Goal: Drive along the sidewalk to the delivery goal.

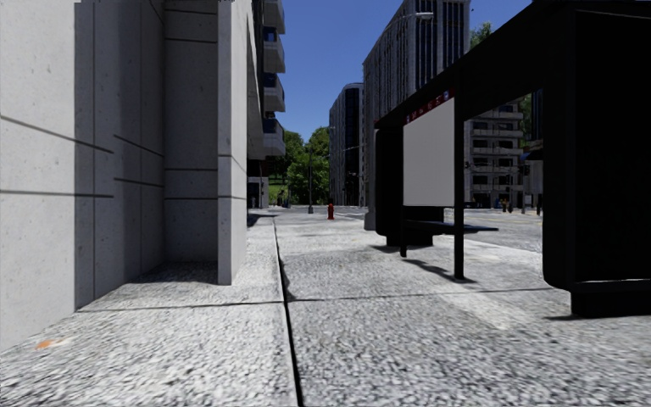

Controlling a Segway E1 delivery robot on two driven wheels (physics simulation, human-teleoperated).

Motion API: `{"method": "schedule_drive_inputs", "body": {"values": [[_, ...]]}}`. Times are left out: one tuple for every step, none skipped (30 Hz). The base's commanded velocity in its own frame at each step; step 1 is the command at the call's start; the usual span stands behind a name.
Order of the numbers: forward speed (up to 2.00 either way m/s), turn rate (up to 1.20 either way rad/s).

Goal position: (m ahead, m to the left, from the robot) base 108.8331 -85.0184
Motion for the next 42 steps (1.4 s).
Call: {"method": "schedule_drive_inputs", "body": {"values": [[2.0,0.0],[2.0,0.0],[2.0,0.0],[2.0,0.0],[2.0,0.0],[2.0,0.0],[2.0,0.0],[2.0,0.0],[2.0,0.0],[2.0,0.0],[2.0,0.0],[2.0,0.0],[2.0,0.0],[2.0,0.0],[2.0,0.0],[2.0,0.0],[2.0,0.0],[2.0,0.0],[2.0,0.0],[2.0,0.0],[2.0,0.0],[2.0,0.0],[2.0,0.0],[2.0,0.0],[2.0,0.0],[2.0,0.0],[2.0,0.0],[2.0,0.0],[2.0,0.0],[2.0,0.05],[2.0,0.09],[2.0,0.09],[2.0,0.1],[2.0,0.1],[2.0,0.13],[2.0,0.16],[2.0,0.16],[2.0,0.19],[2.0,0.22],[2.0,0.23],[2.0,0.23],[2.0,0.24]]}}
